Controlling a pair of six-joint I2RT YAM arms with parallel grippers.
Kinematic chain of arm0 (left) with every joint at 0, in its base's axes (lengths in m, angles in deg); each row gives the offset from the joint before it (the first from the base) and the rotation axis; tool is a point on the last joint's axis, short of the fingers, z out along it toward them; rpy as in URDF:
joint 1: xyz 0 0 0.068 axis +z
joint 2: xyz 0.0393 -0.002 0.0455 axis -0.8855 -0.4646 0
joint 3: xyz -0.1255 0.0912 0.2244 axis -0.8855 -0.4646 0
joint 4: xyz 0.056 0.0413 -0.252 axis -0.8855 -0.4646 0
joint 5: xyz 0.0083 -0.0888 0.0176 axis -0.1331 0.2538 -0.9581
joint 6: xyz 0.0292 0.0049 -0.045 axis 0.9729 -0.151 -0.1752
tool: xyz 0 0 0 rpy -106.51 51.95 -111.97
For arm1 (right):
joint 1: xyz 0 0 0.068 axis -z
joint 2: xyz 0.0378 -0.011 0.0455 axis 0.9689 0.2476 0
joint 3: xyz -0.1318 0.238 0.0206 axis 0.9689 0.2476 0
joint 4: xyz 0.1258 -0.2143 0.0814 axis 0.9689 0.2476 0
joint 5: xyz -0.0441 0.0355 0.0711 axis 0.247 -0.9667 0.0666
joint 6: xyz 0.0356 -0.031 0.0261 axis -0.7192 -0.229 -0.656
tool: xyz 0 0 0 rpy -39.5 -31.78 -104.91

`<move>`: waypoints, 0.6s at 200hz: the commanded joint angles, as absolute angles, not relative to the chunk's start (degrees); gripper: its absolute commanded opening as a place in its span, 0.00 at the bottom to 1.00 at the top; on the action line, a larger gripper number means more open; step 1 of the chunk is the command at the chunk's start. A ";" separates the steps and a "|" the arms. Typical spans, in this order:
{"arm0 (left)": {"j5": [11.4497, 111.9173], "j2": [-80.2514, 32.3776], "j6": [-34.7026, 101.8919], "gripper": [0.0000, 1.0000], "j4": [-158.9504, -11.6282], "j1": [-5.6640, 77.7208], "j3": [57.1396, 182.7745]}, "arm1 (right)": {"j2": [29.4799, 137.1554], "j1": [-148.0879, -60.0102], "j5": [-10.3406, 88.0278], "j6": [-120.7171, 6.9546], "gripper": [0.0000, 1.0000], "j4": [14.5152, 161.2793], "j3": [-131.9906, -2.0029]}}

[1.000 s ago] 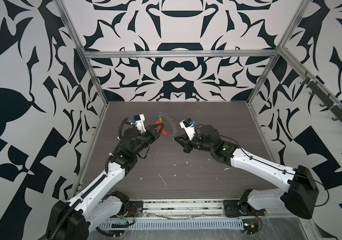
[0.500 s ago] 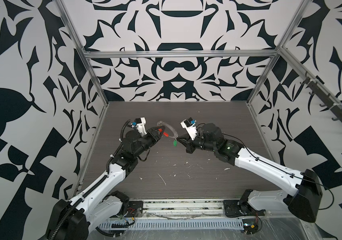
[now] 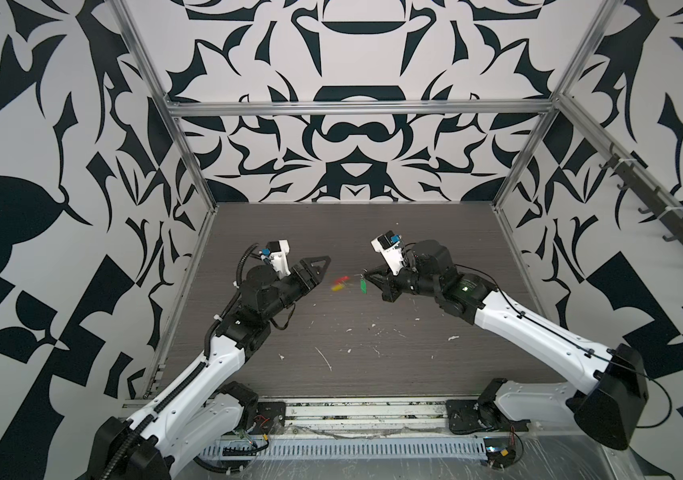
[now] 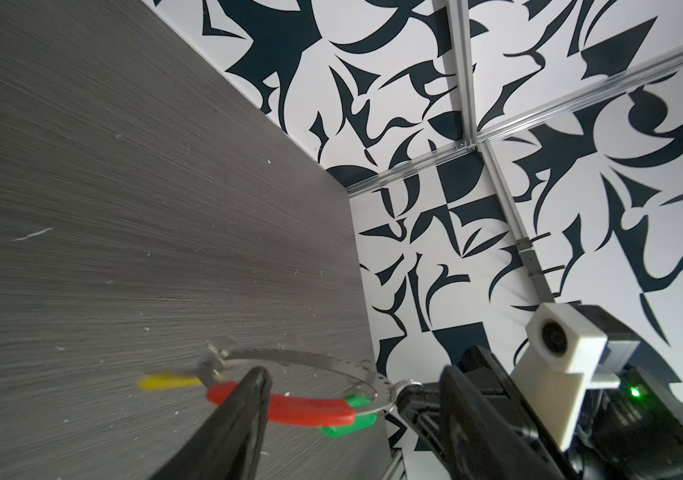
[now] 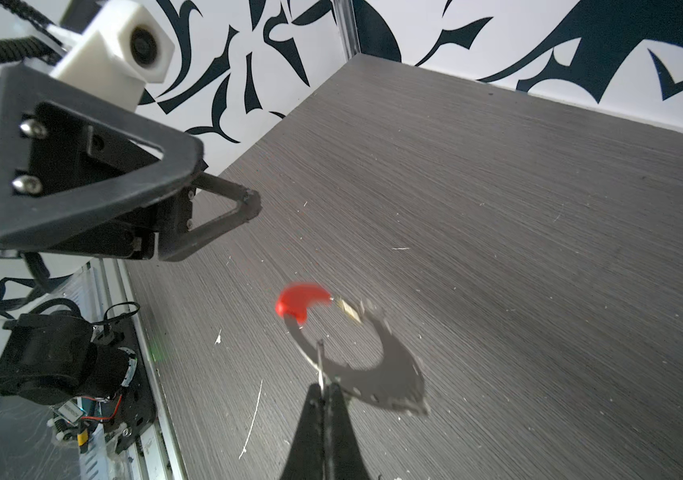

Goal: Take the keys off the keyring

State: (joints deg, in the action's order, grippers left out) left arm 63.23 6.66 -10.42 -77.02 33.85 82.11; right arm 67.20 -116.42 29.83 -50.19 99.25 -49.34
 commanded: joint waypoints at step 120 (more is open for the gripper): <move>88.72 3.61 7.22 0.50 -71.89 33.84 89.26 | 66.77 -105.68 -4.99 -41.65 0.00 102.61 -55.39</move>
